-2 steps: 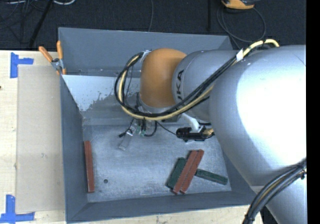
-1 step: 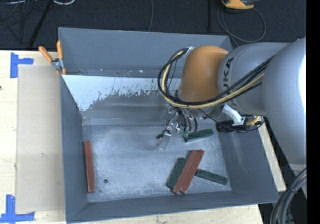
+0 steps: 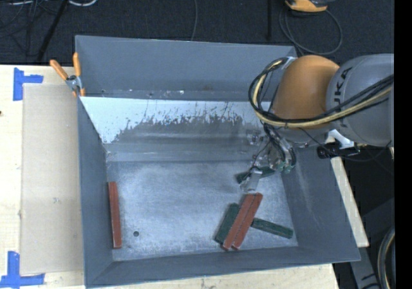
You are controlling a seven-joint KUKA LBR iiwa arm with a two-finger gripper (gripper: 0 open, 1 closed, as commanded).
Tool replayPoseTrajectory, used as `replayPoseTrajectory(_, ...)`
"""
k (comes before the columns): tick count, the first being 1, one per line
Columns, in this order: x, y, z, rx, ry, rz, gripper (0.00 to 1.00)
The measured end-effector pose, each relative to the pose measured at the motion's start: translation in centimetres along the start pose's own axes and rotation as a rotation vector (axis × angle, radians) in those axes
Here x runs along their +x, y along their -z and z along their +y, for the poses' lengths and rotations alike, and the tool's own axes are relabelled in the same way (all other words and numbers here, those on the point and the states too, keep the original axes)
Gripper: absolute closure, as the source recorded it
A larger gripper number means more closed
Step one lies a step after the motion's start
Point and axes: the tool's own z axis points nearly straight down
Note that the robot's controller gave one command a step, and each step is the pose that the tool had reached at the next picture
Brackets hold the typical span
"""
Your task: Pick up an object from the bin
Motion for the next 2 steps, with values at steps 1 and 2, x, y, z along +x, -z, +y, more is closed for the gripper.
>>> replayPoseTrajectory(1,-0.93,-4.01,-5.09,-0.002,0.044,0.005,0.0)
replayPoseTrajectory(2,-1.0,-3.91,-4.97,-0.004,0.042,0.001,0.0)
